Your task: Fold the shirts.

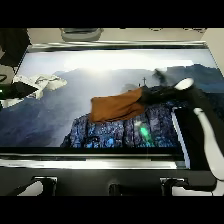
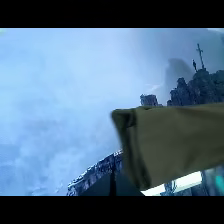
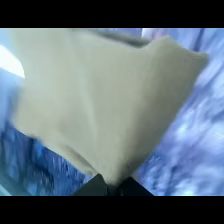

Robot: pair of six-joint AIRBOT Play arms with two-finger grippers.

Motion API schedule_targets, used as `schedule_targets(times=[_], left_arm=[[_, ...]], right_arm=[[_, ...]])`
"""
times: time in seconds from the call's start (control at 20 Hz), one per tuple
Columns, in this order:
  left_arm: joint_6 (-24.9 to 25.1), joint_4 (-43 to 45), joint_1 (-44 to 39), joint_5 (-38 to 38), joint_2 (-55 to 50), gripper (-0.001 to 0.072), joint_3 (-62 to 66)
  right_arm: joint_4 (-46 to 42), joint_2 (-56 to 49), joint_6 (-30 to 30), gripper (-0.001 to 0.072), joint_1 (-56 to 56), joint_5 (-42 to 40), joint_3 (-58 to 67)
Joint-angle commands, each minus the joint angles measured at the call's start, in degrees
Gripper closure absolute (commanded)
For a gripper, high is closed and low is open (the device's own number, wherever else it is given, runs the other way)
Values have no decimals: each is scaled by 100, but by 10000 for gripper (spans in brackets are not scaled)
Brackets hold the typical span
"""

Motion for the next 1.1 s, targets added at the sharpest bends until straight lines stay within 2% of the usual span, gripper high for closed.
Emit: schedule_targets(times=[0.0, 0.15, 0.4, 0.6, 0.8, 0.95, 1.05], left_arm=[[9, -4, -52, 7, -28, 670, -22], [9, -2, -214, 98, -35, 670, -22], [116, 0, -540, 402, -35, 670, -22], [114, -2, -645, 496, -35, 670, -22], [116, 0, -643, 498, -35, 670, -22], [118, 0, -643, 498, -35, 670, -22], [118, 0, -643, 490, -35, 670, -22]], right_arm=[[-472, 728, 302, 663, -973, 861, 634], [-970, 1320, 540, 663, -1950, 1379, 1012], [-946, 1904, 662, 662, -3320, 2050, 1040], [-855, 2081, 664, 662, -4074, 2094, 1040], [-332, 2229, 662, 662, -4631, 2354, 1058], [-463, 2328, 710, 662, -5193, 2592, 1058], [-850, 2328, 793, 662, -5475, 2754, 1058]])
